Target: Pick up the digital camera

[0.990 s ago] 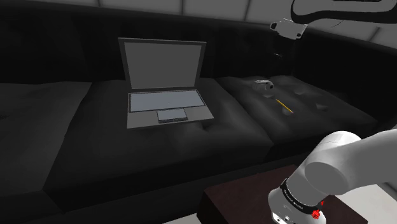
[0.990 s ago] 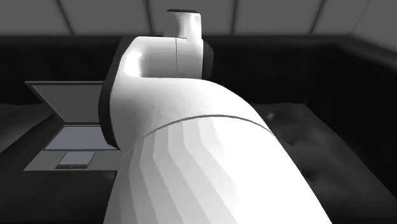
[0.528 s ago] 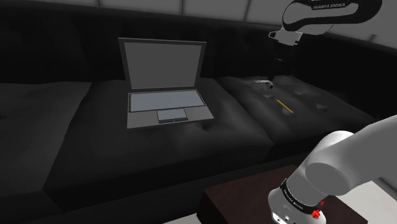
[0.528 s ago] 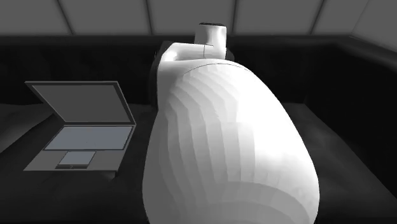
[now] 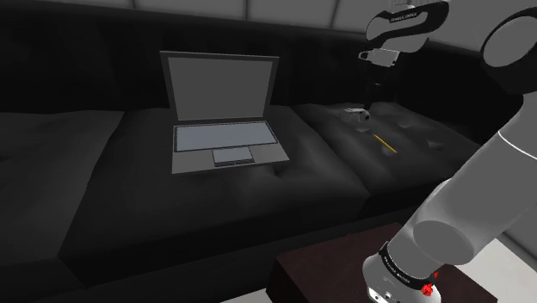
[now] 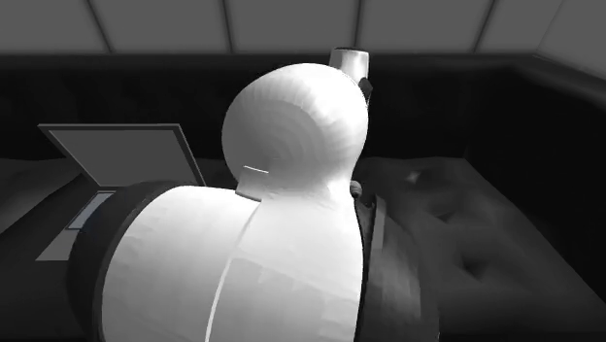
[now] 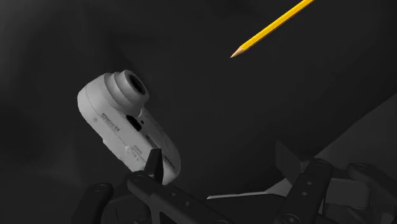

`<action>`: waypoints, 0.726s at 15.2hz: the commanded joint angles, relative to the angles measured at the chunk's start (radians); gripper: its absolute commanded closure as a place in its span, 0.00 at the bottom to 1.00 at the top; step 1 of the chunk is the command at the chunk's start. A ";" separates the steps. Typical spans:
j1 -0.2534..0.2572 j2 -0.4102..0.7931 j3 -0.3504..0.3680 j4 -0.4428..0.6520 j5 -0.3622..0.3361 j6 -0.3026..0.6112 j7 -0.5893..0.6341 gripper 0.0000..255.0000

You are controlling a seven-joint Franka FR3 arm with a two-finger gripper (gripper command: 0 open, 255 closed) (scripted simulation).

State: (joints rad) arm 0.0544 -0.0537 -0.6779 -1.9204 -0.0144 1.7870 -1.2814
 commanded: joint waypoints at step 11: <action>-0.121 0.384 -0.023 0.228 0.196 0.023 -0.321 0.00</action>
State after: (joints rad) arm -0.0669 0.3276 -0.7021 -1.6818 0.1796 1.7974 -1.6010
